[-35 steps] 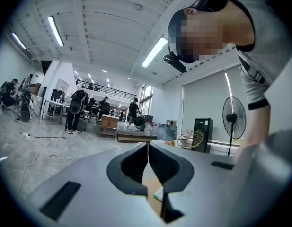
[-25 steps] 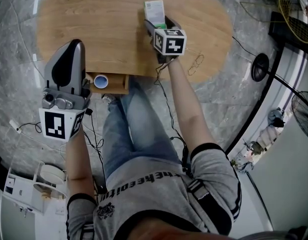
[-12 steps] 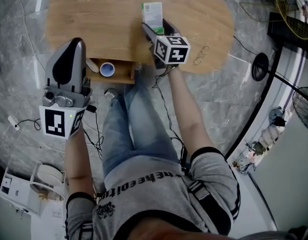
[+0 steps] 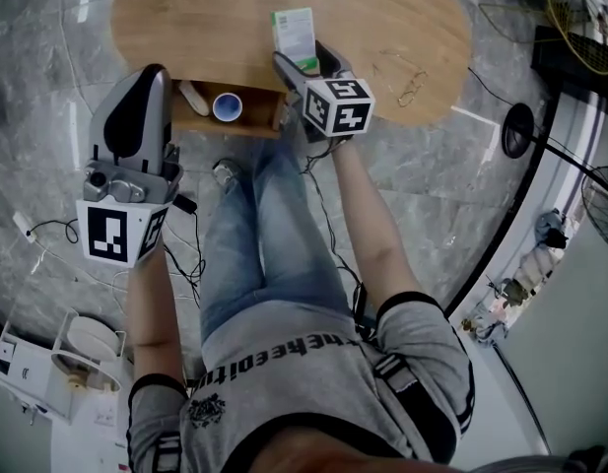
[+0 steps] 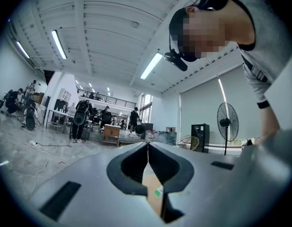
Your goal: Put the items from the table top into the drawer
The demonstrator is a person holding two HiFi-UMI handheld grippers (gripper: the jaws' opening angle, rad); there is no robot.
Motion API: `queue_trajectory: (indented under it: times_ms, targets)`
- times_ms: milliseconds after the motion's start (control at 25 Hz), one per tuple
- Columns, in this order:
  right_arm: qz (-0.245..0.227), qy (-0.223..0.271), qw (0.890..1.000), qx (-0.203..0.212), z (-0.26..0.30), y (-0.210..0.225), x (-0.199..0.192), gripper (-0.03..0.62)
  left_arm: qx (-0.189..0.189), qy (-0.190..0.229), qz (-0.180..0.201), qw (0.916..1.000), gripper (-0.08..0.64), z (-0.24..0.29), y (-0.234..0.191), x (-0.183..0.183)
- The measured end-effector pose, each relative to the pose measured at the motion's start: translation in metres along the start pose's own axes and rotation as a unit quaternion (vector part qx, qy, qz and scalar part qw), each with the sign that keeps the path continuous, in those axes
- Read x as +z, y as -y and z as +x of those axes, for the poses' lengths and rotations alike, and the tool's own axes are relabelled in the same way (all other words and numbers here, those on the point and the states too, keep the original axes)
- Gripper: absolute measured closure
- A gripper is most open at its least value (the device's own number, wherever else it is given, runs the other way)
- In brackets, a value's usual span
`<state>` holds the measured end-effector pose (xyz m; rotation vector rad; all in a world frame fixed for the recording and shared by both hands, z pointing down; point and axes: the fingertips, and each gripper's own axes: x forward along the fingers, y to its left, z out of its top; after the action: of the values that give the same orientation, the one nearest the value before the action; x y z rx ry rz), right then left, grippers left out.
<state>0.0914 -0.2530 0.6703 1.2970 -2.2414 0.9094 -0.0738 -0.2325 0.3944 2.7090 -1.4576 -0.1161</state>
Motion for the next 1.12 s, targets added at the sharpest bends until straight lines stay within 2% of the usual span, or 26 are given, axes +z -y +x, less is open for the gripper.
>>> queue_trajectory:
  times_ms: [520,1120]
  targets:
    - [-0.02,-0.053,0.998,0.034,-0.009,-0.076,-0.095,0.249,0.011,0.001,0.004,0.9999,0.549,-0.081,-0.002,-0.002]
    - [-0.026,-0.146,0.988,0.04,-0.007,-0.085,-0.194,0.249,0.019,-0.008,0.0,0.9998,0.549,-0.122,0.002,-0.018]
